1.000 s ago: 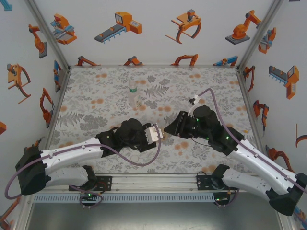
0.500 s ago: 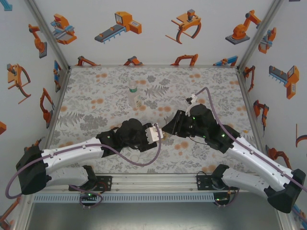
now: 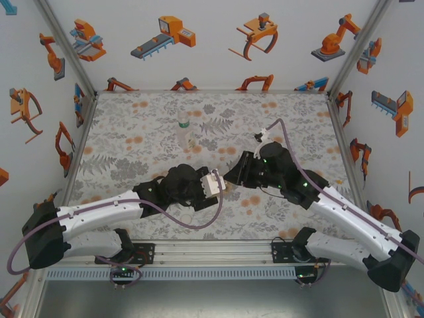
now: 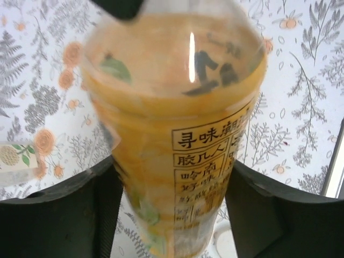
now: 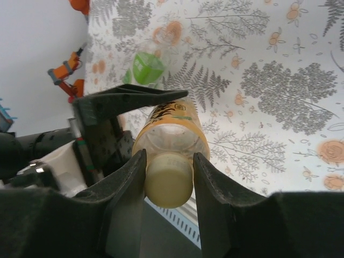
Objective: Screw on the bottle caps
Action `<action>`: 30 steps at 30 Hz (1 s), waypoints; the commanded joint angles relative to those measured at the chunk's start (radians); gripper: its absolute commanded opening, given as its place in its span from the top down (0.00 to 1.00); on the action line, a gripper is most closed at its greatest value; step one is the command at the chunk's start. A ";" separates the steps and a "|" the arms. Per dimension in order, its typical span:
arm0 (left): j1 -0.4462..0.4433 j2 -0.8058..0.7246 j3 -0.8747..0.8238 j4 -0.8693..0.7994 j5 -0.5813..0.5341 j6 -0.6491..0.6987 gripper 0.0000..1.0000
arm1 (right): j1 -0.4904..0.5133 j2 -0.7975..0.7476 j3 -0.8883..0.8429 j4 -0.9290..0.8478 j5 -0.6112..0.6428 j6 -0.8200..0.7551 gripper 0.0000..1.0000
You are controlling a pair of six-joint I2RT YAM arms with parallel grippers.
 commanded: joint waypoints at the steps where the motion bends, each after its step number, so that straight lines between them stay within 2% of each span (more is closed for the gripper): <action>1: -0.003 -0.038 0.011 0.058 -0.017 -0.026 0.31 | -0.010 0.043 0.051 -0.069 0.037 -0.097 0.81; 7: -0.003 -0.089 -0.014 0.040 -0.040 -0.040 0.28 | -0.080 0.161 0.185 -0.203 0.051 -0.270 0.81; 11: 0.003 -0.136 -0.051 0.050 -0.069 -0.066 0.28 | -0.169 0.248 0.287 -0.266 0.050 -0.387 0.81; 15: 0.029 -0.183 -0.086 0.054 -0.112 -0.140 0.27 | -0.276 0.362 0.408 -0.319 0.050 -0.488 0.81; 20: 0.109 -0.236 -0.117 0.016 -0.172 -0.272 0.24 | -0.382 0.535 0.593 -0.390 0.053 -0.595 0.81; 24: 0.163 -0.284 -0.127 -0.043 -0.207 -0.354 0.22 | -0.436 0.672 0.772 -0.448 0.115 -0.668 0.81; 30: 0.175 -0.364 -0.160 -0.097 -0.257 -0.433 0.20 | -0.493 0.878 1.048 -0.529 0.210 -0.744 0.82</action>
